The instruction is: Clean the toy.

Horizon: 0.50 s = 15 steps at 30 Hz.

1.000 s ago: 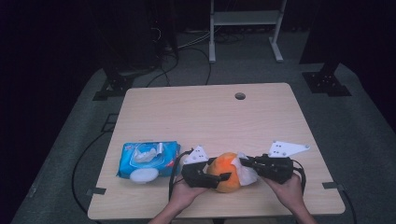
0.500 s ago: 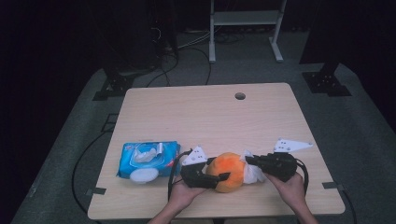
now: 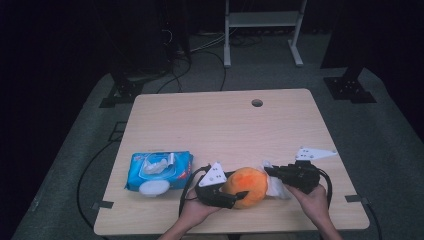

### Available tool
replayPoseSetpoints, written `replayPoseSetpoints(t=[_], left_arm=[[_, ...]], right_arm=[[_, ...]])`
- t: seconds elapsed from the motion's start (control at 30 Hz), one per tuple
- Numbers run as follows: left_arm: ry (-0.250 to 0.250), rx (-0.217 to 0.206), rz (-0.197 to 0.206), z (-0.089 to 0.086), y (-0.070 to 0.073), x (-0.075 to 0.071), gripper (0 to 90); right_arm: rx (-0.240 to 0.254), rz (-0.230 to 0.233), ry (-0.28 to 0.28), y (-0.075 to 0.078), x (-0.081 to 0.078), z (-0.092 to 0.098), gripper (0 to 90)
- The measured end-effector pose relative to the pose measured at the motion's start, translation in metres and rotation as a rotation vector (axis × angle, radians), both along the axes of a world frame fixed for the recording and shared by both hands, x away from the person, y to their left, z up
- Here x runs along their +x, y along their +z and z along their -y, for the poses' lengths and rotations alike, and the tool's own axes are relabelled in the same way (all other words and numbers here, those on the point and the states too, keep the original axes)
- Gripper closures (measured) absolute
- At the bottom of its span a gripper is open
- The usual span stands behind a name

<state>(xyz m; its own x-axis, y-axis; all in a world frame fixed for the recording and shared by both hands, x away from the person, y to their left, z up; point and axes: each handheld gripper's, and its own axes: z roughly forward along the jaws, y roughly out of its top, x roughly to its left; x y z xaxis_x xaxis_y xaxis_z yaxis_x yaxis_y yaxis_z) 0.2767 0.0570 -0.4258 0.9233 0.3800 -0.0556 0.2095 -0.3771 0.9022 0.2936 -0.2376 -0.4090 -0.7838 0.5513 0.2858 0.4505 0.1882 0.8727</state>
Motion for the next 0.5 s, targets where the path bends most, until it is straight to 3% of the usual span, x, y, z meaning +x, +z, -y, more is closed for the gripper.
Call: replayPoseSetpoints(t=[0.07,0.17,0.23,0.3,0.4,0.5], left_arm=[[0.003,-0.002,-0.005,0.0,0.001,0.001,31.8],[0.02,-0.001,-0.002,-0.001,0.003,0.0,32.3],[0.032,-0.007,0.006,-0.001,0.005,-0.002,32.4],[0.048,-0.01,0.014,-0.001,0.008,-0.002,32.8],[0.076,-0.013,-0.001,0.0,0.009,0.0,33.2],[0.084,0.001,-0.019,0.002,0.005,0.001,32.9]], right_arm=[[0.014,0.032,0.022,0.007,-0.004,-0.004,84.9],[-0.055,-0.004,0.017,-0.002,-0.001,-0.006,85.2],[-0.071,-0.013,0.004,-0.001,0.0,-0.004,85.7],[-0.055,0.035,0.01,0.01,-0.005,-0.005,85.8],[0.002,0.103,0.073,0.026,-0.017,-0.014,85.8],[-0.015,0.137,0.124,0.027,-0.022,-0.027,85.8]])
